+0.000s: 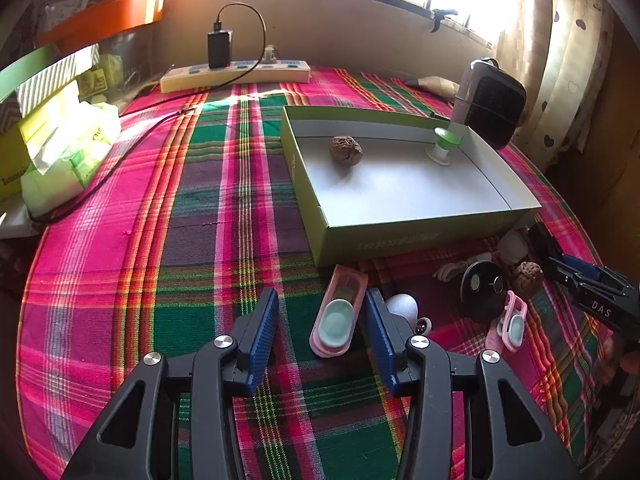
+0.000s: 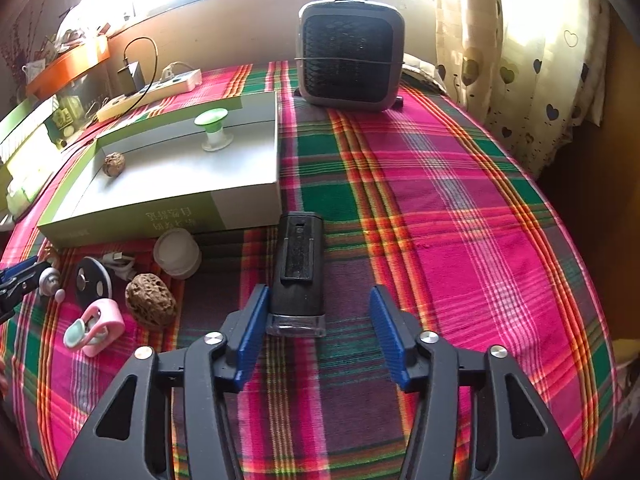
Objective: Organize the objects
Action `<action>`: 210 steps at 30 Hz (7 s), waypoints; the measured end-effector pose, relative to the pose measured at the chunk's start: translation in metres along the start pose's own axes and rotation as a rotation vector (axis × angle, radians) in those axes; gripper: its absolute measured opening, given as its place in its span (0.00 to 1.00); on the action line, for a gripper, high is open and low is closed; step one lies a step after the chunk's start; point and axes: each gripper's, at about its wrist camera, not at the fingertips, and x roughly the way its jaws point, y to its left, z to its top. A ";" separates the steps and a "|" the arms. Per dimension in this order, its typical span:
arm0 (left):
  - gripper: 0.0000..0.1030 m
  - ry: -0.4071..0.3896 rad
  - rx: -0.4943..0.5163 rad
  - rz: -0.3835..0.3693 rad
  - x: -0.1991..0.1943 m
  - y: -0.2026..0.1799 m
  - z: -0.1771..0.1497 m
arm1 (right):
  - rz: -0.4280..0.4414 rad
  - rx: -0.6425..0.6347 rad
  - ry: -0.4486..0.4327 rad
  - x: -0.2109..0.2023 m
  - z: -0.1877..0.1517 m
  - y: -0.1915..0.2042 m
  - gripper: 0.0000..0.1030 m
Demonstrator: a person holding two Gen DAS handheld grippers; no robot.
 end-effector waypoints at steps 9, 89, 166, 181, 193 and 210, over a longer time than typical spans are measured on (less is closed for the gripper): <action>0.41 -0.007 0.001 0.037 0.001 -0.005 0.000 | 0.012 -0.027 0.000 0.006 0.007 0.000 0.50; 0.15 -0.088 -0.026 0.075 -0.034 -0.015 0.030 | 0.173 -0.062 -0.061 -0.022 0.038 0.005 0.28; 0.15 0.019 -0.016 0.098 0.074 -0.029 0.099 | 0.155 -0.221 0.044 0.085 0.120 0.062 0.28; 0.16 0.016 -0.007 0.106 0.076 -0.030 0.101 | 0.148 -0.222 0.039 0.086 0.120 0.063 0.28; 0.17 0.015 -0.017 0.105 0.076 -0.031 0.101 | 0.137 -0.224 0.041 0.084 0.118 0.064 0.28; 0.27 0.009 -0.026 0.104 0.068 -0.032 0.098 | 0.138 -0.204 0.021 0.074 0.116 0.060 0.36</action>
